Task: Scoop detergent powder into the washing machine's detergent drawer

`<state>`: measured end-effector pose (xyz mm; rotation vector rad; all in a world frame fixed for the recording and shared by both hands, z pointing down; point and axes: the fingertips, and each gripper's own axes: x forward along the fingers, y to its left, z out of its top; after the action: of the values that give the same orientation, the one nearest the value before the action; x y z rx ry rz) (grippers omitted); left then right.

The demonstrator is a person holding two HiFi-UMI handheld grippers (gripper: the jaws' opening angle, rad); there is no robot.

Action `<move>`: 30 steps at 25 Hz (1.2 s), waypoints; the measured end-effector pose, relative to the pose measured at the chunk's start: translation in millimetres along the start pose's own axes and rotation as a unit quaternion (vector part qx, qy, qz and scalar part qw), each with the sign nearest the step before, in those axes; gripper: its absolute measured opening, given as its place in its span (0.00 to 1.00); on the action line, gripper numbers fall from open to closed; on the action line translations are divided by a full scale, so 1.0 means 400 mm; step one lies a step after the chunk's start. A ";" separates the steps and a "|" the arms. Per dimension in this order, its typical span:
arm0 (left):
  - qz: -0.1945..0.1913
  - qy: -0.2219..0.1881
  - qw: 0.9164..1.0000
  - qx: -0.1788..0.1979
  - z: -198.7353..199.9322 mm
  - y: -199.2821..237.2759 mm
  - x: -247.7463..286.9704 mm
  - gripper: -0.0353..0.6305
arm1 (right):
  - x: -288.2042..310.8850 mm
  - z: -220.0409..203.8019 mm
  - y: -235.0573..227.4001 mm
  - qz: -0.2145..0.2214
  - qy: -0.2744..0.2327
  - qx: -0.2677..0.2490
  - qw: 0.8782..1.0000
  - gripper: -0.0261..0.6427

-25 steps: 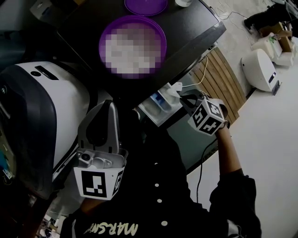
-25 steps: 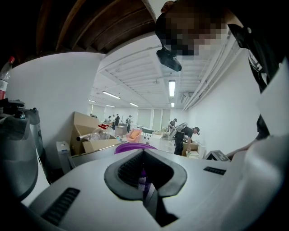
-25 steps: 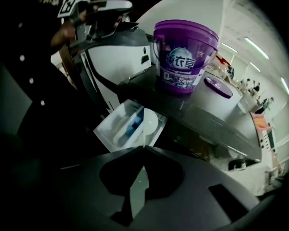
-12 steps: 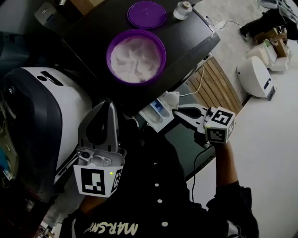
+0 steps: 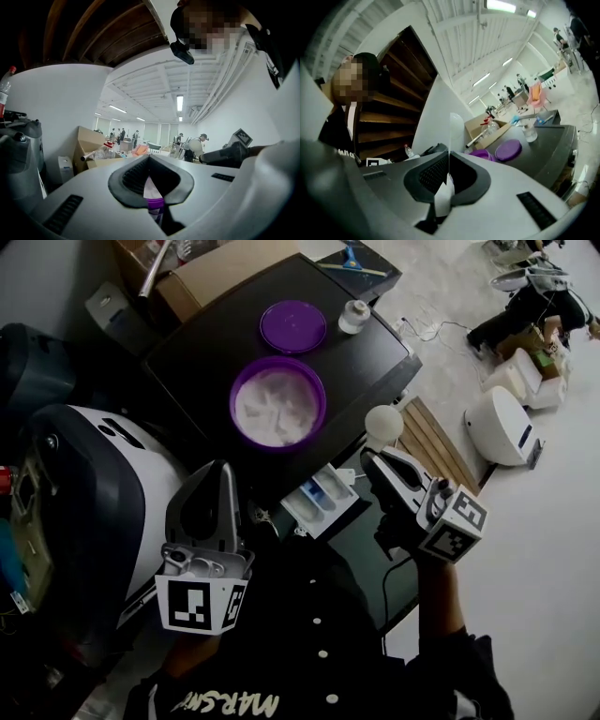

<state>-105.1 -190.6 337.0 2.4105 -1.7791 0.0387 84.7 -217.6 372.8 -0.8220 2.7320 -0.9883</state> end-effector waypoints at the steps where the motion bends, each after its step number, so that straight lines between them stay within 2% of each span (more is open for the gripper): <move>1: 0.002 -0.005 1.000 0.001 0.008 0.006 0.000 0.07 | 0.000 0.031 0.002 -0.015 -0.025 -0.009 1.000 0.09; 5: 0.010 -0.025 1.000 0.007 0.041 0.027 0.004 0.07 | -0.005 0.127 0.010 -0.064 -0.089 -0.047 0.993 0.09; 15: 0.044 -0.074 0.996 0.028 0.146 0.088 -0.011 0.07 | -0.029 0.276 0.090 -0.101 -0.199 -0.098 0.970 0.09; 20: 0.055 -0.107 0.992 0.046 0.216 0.103 -0.024 0.07 | -0.082 0.311 0.072 -0.125 -0.225 -0.131 0.957 0.09; 23: 0.057 -0.114 0.991 0.050 0.235 0.104 -0.025 0.07 | -0.091 0.333 0.077 -0.135 -0.240 -0.126 0.953 0.09; 30: 0.062 -0.132 0.988 0.056 0.268 0.104 -0.034 0.07 | -0.098 0.343 0.091 -0.137 -0.255 -0.152 0.945 0.09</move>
<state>-155.5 -203.9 233.6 2.4758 -2.0915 -0.1813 140.9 -250.0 240.8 -1.3201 2.3747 -0.3091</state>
